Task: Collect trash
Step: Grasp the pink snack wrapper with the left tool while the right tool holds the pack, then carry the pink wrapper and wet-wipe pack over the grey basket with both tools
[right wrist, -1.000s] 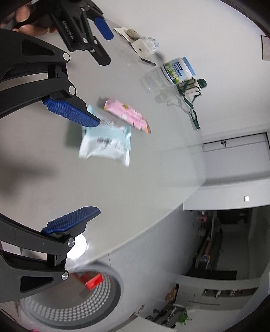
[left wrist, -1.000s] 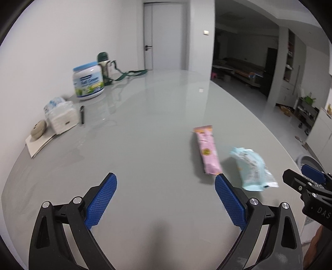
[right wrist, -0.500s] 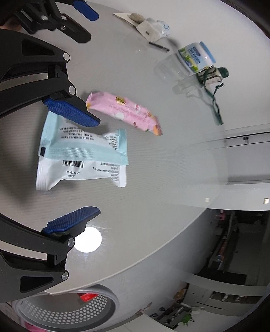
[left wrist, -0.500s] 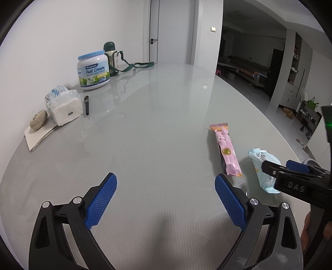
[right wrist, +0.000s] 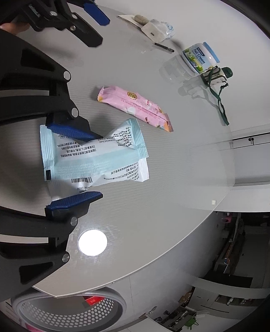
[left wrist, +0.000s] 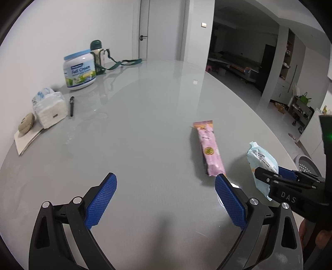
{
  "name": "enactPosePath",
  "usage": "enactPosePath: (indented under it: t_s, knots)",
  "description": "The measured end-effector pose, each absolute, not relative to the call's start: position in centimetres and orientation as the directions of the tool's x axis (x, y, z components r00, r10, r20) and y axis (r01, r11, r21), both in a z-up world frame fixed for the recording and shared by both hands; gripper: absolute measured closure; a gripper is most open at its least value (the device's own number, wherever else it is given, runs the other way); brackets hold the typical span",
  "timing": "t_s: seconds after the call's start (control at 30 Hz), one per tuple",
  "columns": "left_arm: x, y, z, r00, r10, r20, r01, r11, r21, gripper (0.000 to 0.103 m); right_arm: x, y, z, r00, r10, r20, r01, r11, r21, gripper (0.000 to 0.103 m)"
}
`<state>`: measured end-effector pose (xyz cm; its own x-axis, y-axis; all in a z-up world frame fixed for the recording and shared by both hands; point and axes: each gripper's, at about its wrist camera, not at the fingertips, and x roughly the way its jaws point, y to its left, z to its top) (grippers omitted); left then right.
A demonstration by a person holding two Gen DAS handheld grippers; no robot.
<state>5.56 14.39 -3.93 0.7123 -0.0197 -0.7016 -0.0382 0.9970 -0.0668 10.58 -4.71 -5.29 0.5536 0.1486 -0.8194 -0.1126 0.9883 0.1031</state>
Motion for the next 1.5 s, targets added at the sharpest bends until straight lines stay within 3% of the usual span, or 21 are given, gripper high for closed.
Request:
enactPosePath:
  t_s: [0.3, 0.77, 0.97, 1.1, 1.5]
  knots:
    - [8.9, 11.6, -4.5, 0.679, -0.057, -0.732, -0.008, 0.996, -0.085, 0.009, 8.2, -9.0, -4.0, 0.601, 0.170, -0.781, -0.059, 0.984, 0.169, 0.056]
    - [15.3, 8.0, -7.7, 0.581, -0.017, -0.813, -0.015, 0.999, -0.031, 0.012, 5.3, -14.2, -4.1, 0.616, 0.180, -0.767, -0.004, 0.974, 0.225, 0.056]
    - [15.8, 7.4, -7.9, 0.577, -0.007, -0.816, 0.001, 1.000, -0.008, 0.038, 5.2, -14.9, -4.1, 0.619, 0.179, -0.765, 0.014, 0.971, 0.239, 0.056]
    - [15.0, 7.3, -7.6, 0.590, -0.029, -0.807, 0.020, 1.000, -0.022, 0.073, 5.2, -14.9, -4.2, 0.617, 0.180, -0.766, 0.013, 0.971, 0.238, 0.056]
    - [11.3, 5.6, -5.2, 0.646, -0.110, -0.755, 0.104, 0.993, -0.055, 0.076, 4.5, -16.2, -3.8, 0.627, 0.141, -0.766, 0.055, 0.973, 0.224, 0.056]
